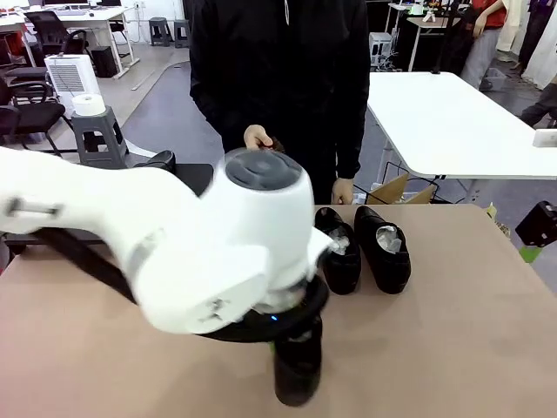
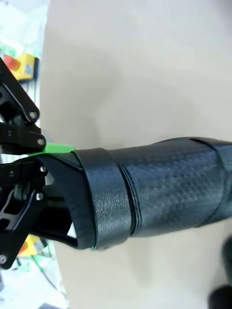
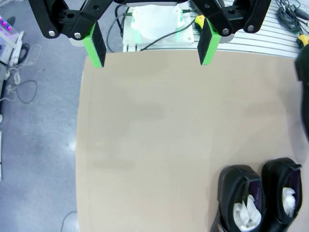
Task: Organize the shoes by placing them on the stand.
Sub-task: Place the Shoe from the middle of the table onto the Shoes Stand.
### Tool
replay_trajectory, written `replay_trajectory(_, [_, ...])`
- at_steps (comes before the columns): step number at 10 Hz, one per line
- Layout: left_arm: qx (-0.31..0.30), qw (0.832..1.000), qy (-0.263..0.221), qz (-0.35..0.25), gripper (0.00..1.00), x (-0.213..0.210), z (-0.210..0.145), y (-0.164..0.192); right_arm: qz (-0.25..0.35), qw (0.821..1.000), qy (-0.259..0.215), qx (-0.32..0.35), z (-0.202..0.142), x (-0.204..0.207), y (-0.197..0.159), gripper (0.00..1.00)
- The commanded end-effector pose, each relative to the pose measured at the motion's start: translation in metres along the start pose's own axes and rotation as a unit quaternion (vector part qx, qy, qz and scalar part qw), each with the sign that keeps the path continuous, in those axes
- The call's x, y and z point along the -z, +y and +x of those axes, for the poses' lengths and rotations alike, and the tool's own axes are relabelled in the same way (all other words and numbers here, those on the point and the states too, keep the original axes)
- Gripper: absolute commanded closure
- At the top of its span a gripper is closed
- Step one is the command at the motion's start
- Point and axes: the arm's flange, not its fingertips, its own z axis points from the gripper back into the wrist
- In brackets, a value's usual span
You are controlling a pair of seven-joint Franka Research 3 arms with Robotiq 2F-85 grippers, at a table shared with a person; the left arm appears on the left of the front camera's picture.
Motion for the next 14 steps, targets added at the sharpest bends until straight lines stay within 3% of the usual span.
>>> replay_trajectory(1, [0.054, 0.998, -0.019, -0.012, 1.0, -0.05, 0.017, 0.064, -0.002, 1.0, -0.001, 0.003, -0.001, 0.0, 0.0, 0.0])
replay_trajectory(2, [0.052, 0.998, -0.04, 0.011, 1.0, -0.07, 0.036, 0.091, -0.002, 1.0, -0.001, 0.003, -0.001, 0.0, 0.0, 0.0])
replay_trajectory(3, [0.07, 0.996, -0.062, -0.005, 1.0, -0.088, 0.042, 0.107, -0.002, 1.0, -0.001, 0.003, -0.001, 0.0, 0.0, 0.0])
replay_trajectory(4, [0.032, 0.996, -0.085, 0.005, 1.0, -0.099, 0.052, 0.121, -0.002, 1.0, -0.001, 0.003, -0.001, 0.0, 0.0, 0.0])
replay_trajectory(5, [0.055, 0.997, -0.044, 0.006, 1.0, -0.074, 0.037, 0.084, -0.002, 1.0, -0.001, 0.003, -0.001, 0.0, 0.0, 0.0])
replay_trajectory(9, [0.061, 0.997, -0.046, 0.016, 1.0, -0.076, 0.037, 0.094, -0.002, 1.0, -0.001, 0.003, -0.001, 0.0, 0.0, 0.0])
replay_trajectory(11, [0.078, 0.985, -0.151, 0.029, 1.0, -0.086, 0.079, 0.128, -0.002, 1.0, -0.001, 0.003, -0.001, 0.0, 0.0, 0.0])
replay_trajectory(14, [0.135, 0.971, -0.198, -0.001, 1.0, -0.076, 0.141, 0.162, -0.002, 1.0, -0.001, 0.003, -0.001, 0.0, 0.0, 0.0])
